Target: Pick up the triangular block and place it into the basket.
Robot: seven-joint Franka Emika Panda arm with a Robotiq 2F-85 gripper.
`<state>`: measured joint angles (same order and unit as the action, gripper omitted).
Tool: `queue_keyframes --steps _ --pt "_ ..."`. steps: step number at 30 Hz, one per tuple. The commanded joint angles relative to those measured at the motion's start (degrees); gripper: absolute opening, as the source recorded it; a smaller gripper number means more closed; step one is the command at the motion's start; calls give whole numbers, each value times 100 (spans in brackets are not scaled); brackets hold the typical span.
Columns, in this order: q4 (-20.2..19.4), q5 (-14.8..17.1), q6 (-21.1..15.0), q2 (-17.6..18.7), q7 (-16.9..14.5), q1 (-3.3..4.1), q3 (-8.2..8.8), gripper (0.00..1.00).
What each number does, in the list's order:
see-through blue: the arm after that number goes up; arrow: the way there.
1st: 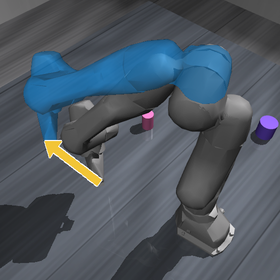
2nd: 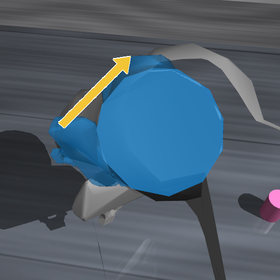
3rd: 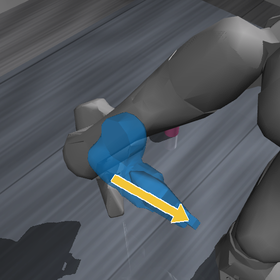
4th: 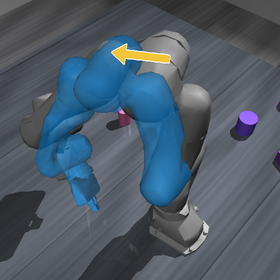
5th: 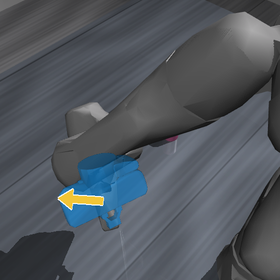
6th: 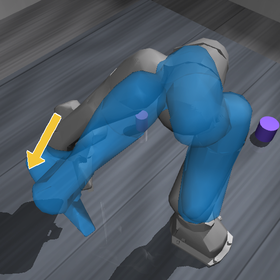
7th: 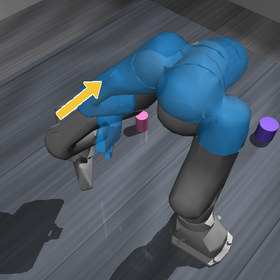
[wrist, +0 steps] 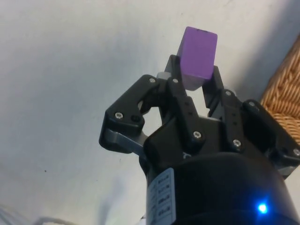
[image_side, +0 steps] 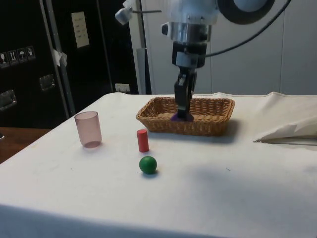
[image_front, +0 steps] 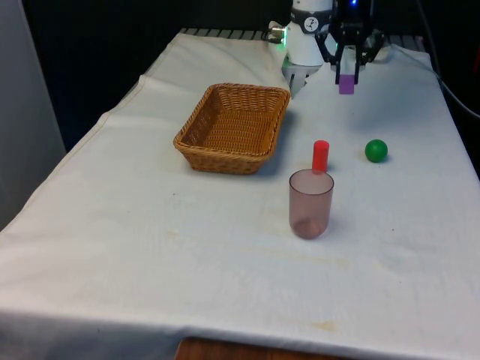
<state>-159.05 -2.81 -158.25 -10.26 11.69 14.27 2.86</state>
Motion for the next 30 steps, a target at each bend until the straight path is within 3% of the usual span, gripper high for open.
queue_keyframes --steps 1,5,6,7,10,14,15,16,17,22,23,24,30 --pt "17 -52 138 -103 11 -29 0 33" --pt "46 -52 367 -332 -23 -46 17 33" --pt "29 0 309 -315 -29 -11 17 33" --pt "57 -57 413 -367 -46 -57 29 33" --pt "103 -69 539 -464 -149 -97 109 33" --pt "178 -80 607 -481 -292 -126 223 33" --pt "172 0 556 -487 -355 -74 275 33" --pt "218 -80 625 -476 -367 -132 292 33" --pt "218 -80 625 -476 -367 -132 292 33" --pt "344 -74 647 -395 -630 -149 533 33" --pt "292 0 625 -447 -619 -92 516 33" --pt "384 -74 642 -361 -716 -149 613 33" --pt "521 -34 619 -212 -1094 -155 940 33"
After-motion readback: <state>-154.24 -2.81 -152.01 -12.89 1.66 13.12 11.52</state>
